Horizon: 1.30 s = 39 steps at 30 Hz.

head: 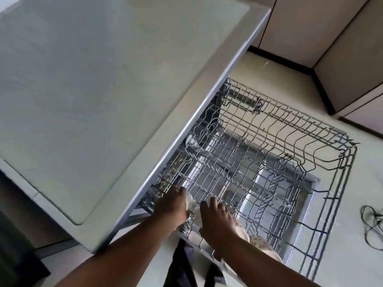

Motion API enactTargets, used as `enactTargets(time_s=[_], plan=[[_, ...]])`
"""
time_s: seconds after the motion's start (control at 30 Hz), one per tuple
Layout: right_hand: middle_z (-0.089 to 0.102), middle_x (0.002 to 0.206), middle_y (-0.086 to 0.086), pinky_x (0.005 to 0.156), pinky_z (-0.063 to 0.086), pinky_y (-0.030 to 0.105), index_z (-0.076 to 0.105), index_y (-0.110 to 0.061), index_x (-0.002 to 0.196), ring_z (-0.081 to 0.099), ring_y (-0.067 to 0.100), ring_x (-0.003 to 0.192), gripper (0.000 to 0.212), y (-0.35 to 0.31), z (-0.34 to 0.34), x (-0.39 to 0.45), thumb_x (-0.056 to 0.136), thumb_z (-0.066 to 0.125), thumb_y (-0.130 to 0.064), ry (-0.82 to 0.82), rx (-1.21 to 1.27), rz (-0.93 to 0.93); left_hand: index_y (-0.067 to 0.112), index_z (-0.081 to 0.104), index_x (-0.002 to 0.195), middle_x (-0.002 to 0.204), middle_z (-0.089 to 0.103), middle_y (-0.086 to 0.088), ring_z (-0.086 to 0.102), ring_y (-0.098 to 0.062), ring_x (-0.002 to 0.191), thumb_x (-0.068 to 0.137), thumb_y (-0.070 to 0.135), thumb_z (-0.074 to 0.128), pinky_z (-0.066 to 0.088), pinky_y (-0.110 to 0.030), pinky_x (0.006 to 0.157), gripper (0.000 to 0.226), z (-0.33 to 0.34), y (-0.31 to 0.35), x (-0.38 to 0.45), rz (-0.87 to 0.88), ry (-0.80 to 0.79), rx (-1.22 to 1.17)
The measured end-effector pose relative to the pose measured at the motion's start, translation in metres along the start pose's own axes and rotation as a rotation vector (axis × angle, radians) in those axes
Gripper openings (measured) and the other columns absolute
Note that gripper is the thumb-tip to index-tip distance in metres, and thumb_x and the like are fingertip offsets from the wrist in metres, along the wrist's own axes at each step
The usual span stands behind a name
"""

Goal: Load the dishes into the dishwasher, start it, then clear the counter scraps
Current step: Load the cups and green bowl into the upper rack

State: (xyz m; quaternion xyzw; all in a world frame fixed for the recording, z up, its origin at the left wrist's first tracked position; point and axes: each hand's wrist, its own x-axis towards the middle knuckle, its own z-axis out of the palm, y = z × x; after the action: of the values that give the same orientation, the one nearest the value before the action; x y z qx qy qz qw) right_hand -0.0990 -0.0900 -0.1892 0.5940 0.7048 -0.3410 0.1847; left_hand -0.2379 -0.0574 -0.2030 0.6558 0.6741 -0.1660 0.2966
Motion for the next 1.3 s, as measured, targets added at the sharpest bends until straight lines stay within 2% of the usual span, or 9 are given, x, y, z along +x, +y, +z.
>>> enactTargets(time_s=[0.13,0.33,0.57,0.7,0.8,0.9,1.07,1.17,1.3], plan=[[0.026,0.144,0.011,0.101,0.04,0.045,0.029,-0.016,0.143,0.038,0.032,0.129,0.069,-0.004,0.0,0.002,0.089,0.06,-0.045,-0.033,-0.015,-0.04,0.019,0.036,0.132,0.12,0.052,-0.009,0.057,-0.023,0.103,0.077,0.025,0.075,0.051,-0.034,0.082,0.068,0.001,-0.002,0.0,0.023,-0.028,0.051],[0.034,0.137,0.006,0.098,0.044,0.044,0.034,-0.018,0.14,0.042,0.027,0.126,0.062,0.0,0.006,0.001,0.091,0.056,-0.048,-0.009,0.048,-0.053,0.017,0.035,0.136,0.121,0.056,-0.009,0.058,-0.027,0.107,0.081,0.027,0.071,0.05,-0.04,0.089,0.067,0.001,0.0,-0.002,0.022,-0.066,0.166],[0.036,0.143,0.004,0.102,0.041,0.041,0.024,-0.025,0.146,0.041,0.027,0.129,0.065,0.021,-0.009,-0.012,0.091,0.051,-0.048,0.086,0.052,-0.069,0.015,0.034,0.137,0.131,0.051,-0.012,0.053,-0.03,0.115,0.088,0.053,0.051,0.042,-0.041,0.097,0.064,-0.013,-0.001,-0.021,0.094,0.054,0.229],[0.046,0.137,0.004,0.103,0.039,0.041,0.035,-0.024,0.141,0.046,0.028,0.125,0.061,0.033,-0.04,-0.03,0.088,0.055,-0.045,0.298,-0.077,-0.09,0.015,0.039,0.136,0.137,0.047,-0.01,0.05,-0.028,0.12,0.092,0.049,0.044,0.04,-0.042,0.101,0.056,-0.028,0.009,-0.06,0.358,0.229,0.297],[0.059,0.119,0.005,0.091,0.049,0.043,0.053,-0.02,0.127,0.059,0.028,0.111,0.064,0.032,-0.066,-0.05,0.072,0.067,-0.051,0.494,-0.177,-0.14,0.02,0.06,0.112,0.11,0.064,0.0,0.06,-0.017,0.1,0.09,0.044,0.044,0.051,-0.037,0.086,0.036,-0.046,0.021,-0.1,0.632,0.376,0.217],[0.061,0.119,0.006,0.095,0.047,0.044,0.051,-0.019,0.127,0.059,0.031,0.115,0.069,0.019,-0.089,-0.066,0.071,0.06,-0.059,0.664,-0.251,-0.21,0.026,0.065,0.094,0.091,0.064,0.01,0.058,-0.009,0.086,0.087,0.037,0.054,0.05,-0.029,0.079,0.017,-0.068,0.024,-0.138,0.747,0.594,0.053],[0.063,0.127,0.009,0.1,0.036,0.044,0.053,-0.02,0.127,0.056,0.032,0.122,0.071,-0.034,-0.119,-0.092,0.076,0.042,-0.068,0.81,-0.342,-0.352,0.022,0.064,0.119,0.13,0.059,0.002,0.05,-0.018,0.125,0.085,0.042,0.057,0.035,-0.031,0.103,0.04,-0.097,-0.002,-0.183,0.495,0.932,-0.069],[0.058,0.133,0.01,0.111,0.03,0.045,0.052,-0.02,0.129,0.051,0.033,0.127,0.073,-0.075,-0.129,-0.106,0.075,0.043,-0.068,0.818,-0.336,-0.472,0.019,0.049,0.137,0.15,0.039,-0.003,0.03,-0.022,0.141,0.093,0.058,0.04,0.023,-0.038,0.112,0.059,-0.1,-0.036,-0.205,0.299,0.948,-0.024],[0.055,0.136,0.008,0.106,0.022,0.041,0.052,-0.022,0.129,0.038,0.031,0.133,0.073,-0.139,-0.133,-0.119,0.072,0.048,-0.068,0.788,-0.351,-0.639,0.018,0.033,0.146,0.156,0.029,-0.005,0.021,-0.024,0.145,0.092,0.067,0.034,0.019,-0.042,0.112,0.073,-0.104,-0.096,-0.242,0.08,0.996,-0.02]])
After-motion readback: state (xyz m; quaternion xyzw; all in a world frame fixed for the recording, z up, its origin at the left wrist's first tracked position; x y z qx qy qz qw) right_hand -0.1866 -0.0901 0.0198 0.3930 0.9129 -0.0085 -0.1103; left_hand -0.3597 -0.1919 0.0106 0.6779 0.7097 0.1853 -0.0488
